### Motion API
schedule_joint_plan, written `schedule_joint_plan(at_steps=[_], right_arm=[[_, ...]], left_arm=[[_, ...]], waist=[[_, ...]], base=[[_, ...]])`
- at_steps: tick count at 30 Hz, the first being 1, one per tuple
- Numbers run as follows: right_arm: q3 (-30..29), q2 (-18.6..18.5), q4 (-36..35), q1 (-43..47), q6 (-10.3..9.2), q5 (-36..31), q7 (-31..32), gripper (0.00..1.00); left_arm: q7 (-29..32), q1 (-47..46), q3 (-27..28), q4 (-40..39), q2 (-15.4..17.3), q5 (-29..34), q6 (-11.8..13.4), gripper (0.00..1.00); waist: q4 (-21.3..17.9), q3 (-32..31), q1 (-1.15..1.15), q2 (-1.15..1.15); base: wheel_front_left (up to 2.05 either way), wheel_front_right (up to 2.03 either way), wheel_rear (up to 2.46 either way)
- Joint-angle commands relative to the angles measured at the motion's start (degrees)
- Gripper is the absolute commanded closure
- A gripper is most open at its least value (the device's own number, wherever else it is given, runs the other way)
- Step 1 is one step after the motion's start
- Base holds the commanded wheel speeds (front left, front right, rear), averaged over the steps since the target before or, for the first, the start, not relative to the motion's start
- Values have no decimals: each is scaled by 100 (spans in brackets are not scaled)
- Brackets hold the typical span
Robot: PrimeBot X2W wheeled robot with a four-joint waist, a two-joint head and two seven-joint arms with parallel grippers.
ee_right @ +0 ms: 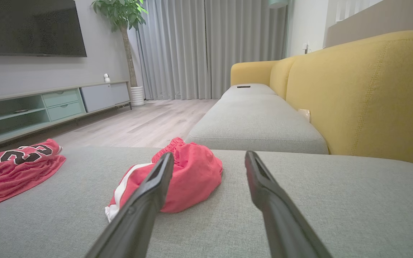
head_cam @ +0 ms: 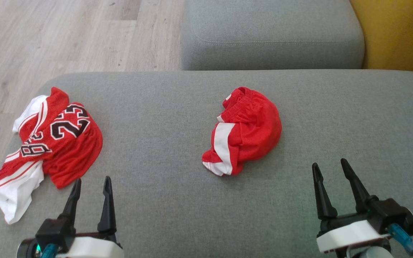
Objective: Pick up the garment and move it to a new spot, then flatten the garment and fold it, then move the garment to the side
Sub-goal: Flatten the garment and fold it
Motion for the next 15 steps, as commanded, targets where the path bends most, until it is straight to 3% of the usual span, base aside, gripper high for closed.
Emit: schedule_joint_plan(at_steps=[1, 15], right_arm=[[113, -19, -169, -126, 39, -25, -14, 0], [162, -19, -172, -97, 39, -13, -14, 0]], left_arm=[[-70, -238, 171, -171, -26, 24, -25, 0], [-70, -234, 100, -190, -27, 107, 70, 0]], waist=[[6, 2, 0, 0], [29, 10, 0, 0]], base=[[0, 0, 0], [0, 0, 0]])
